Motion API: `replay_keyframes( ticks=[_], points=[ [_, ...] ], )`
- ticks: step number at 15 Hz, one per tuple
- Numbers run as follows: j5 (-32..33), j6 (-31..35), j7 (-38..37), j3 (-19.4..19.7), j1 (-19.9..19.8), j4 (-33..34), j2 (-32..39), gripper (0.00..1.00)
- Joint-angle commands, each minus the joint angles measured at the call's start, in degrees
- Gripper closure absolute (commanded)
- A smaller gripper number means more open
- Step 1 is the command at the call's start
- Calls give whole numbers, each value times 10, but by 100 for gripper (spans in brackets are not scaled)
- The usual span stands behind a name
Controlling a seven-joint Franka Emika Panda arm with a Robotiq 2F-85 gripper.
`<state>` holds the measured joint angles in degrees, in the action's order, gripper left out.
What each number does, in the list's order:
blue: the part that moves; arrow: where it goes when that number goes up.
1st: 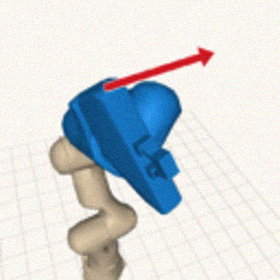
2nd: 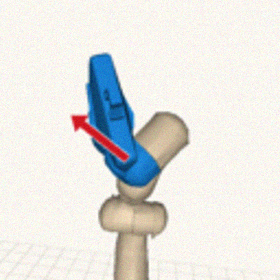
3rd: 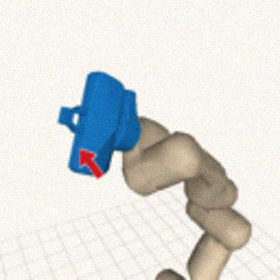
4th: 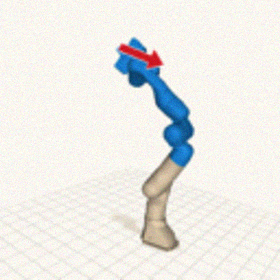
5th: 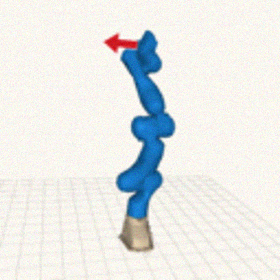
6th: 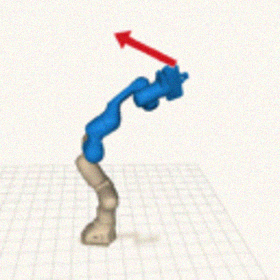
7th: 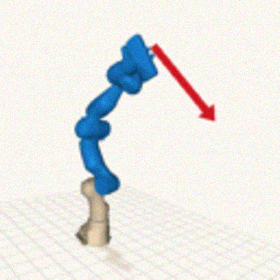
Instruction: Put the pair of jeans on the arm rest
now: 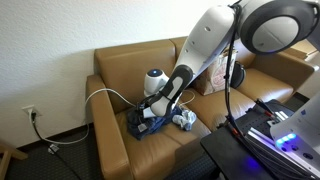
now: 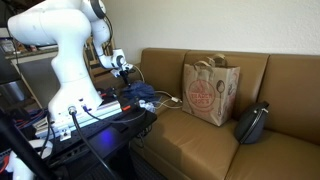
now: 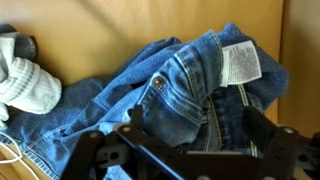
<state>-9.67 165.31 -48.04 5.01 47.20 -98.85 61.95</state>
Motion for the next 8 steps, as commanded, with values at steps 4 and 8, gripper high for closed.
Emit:
replay_keyframes(
  ticks=[4,8],
  points=[
    [25,-91,-22,18,26,152,114,0],
    [41,-151,-31,18,20,227,160,30]
  ],
)
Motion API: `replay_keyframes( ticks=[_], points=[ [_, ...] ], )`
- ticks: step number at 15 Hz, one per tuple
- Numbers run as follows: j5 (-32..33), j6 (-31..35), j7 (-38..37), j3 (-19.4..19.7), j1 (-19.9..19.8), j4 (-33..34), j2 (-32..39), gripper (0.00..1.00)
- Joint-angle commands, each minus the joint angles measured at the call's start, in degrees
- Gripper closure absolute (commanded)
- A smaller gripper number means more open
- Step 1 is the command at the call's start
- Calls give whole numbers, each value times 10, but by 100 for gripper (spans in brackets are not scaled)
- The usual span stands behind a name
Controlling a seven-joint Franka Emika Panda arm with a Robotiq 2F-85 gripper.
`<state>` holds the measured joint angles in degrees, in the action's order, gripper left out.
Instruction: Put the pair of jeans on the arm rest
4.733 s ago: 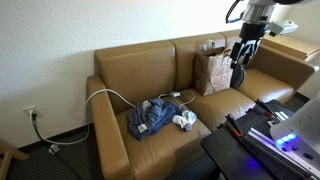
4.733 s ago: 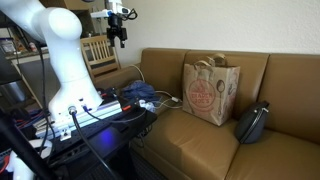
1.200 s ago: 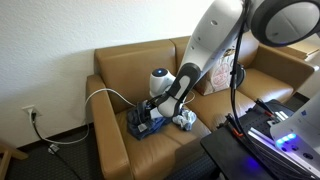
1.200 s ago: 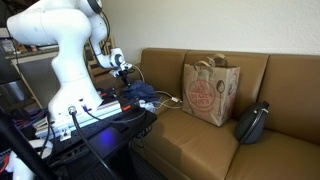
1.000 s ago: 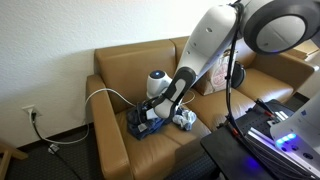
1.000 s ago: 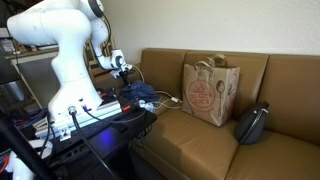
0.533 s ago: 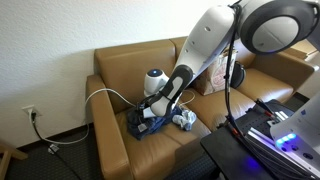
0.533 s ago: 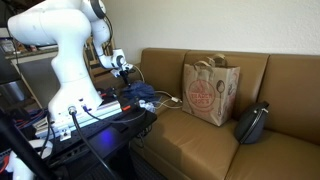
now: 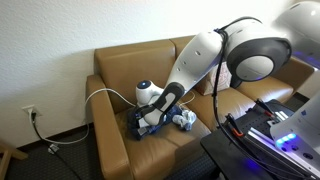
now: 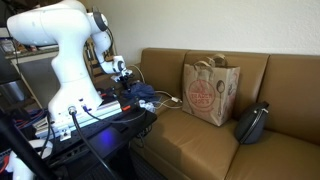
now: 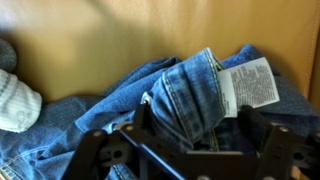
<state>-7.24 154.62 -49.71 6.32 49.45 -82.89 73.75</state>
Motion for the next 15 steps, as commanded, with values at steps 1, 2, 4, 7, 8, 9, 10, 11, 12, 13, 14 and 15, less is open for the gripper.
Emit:
replay_keyframes(
  ticks=[1,2,4,7,8,9,10,11,12,13,14,15],
  points=[
    [21,-55,-16,5,-5,82,50,38],
    [26,-67,-19,6,-7,97,57,45],
    [34,-85,-23,5,-10,119,67,58],
    [47,-114,-32,6,-14,144,78,78],
    [50,-123,-34,6,-16,152,82,84],
    [53,-131,-36,4,-18,160,85,91],
    [52,-133,-31,-3,-25,164,82,93],
    [45,-128,-23,-14,-36,163,74,93],
    [18,-104,-5,-19,-45,148,53,95],
    [7,-83,2,-29,-57,139,38,96],
    [0,-66,4,-30,-66,122,10,94],
    [-8,-48,8,-35,-76,104,-18,94]
  ],
)
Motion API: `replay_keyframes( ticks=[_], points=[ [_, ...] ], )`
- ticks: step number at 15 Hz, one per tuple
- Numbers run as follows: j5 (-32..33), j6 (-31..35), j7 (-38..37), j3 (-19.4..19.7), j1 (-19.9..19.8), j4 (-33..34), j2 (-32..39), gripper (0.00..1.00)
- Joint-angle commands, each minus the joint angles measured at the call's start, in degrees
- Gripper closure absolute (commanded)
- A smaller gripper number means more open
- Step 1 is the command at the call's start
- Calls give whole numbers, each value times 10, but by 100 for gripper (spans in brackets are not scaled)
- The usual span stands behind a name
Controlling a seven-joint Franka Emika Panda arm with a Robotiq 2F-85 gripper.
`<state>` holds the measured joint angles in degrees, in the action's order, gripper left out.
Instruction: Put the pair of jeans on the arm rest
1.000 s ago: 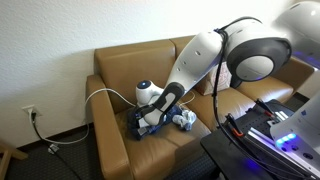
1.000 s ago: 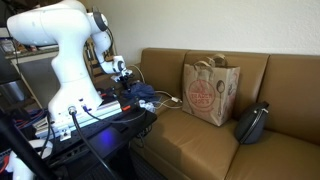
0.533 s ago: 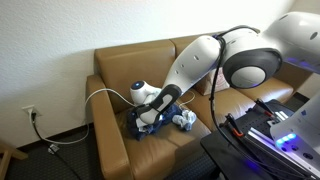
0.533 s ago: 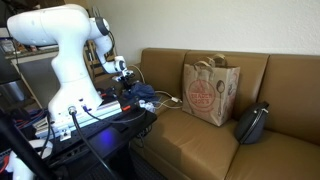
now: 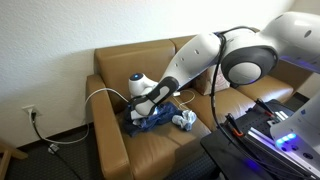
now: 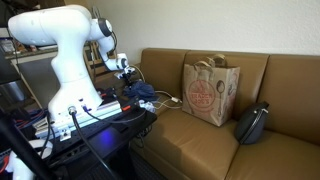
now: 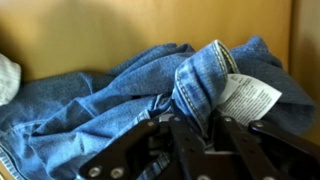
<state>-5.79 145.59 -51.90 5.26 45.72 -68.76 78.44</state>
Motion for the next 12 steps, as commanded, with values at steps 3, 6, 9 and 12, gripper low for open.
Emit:
replay_keyframes(
  ticks=[3,6,9,12],
  points=[
    [-51,118,48,-49,-73,-73,-126,94],
    [-80,191,78,-89,-114,-110,-192,94],
    [-93,286,83,-114,-140,-152,-254,94],
    [-102,392,60,-112,-145,-211,-318,94]
  ],
)
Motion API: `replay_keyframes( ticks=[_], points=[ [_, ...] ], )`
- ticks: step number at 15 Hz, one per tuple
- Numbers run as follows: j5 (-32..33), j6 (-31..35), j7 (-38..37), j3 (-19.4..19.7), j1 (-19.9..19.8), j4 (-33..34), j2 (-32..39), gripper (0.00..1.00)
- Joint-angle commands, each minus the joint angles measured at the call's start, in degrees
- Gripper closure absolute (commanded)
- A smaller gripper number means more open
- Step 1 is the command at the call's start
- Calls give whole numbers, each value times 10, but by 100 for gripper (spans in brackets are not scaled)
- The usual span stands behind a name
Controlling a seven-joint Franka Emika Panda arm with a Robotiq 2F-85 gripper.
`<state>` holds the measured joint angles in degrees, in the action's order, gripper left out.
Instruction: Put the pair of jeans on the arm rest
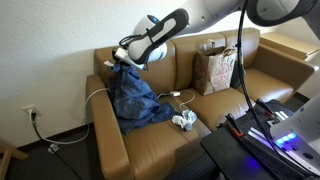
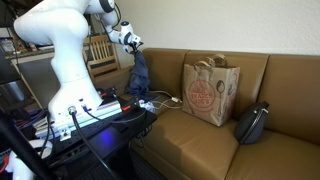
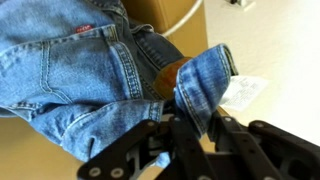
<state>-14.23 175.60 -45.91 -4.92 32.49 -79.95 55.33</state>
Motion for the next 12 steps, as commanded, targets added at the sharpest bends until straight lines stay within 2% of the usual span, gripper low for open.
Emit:
replay_keyframes(
  ticks=[1,2,4,5,6,7,8,9,10,11,12],
  points=[
    [-22,131,-14,5,-2,-126,-111,94],
    [-30,171,-27,20,11,-155,-133,94],
    [-92,251,-10,38,33,-205,-169,94],
    [-108,289,-32,63,55,-236,-188,94],
    [-168,230,-26,145,122,-176,-193,94],
    [-221,240,22,175,152,-198,-210,94],
    [-268,234,69,224,191,-215,-227,94],
    [-205,230,15,158,132,-170,-173,75],
    [-241,226,39,195,165,-175,-188,75],
    [-256,225,49,213,182,-183,-200,75],
    [-261,220,42,214,184,-174,-187,94]
  ],
)
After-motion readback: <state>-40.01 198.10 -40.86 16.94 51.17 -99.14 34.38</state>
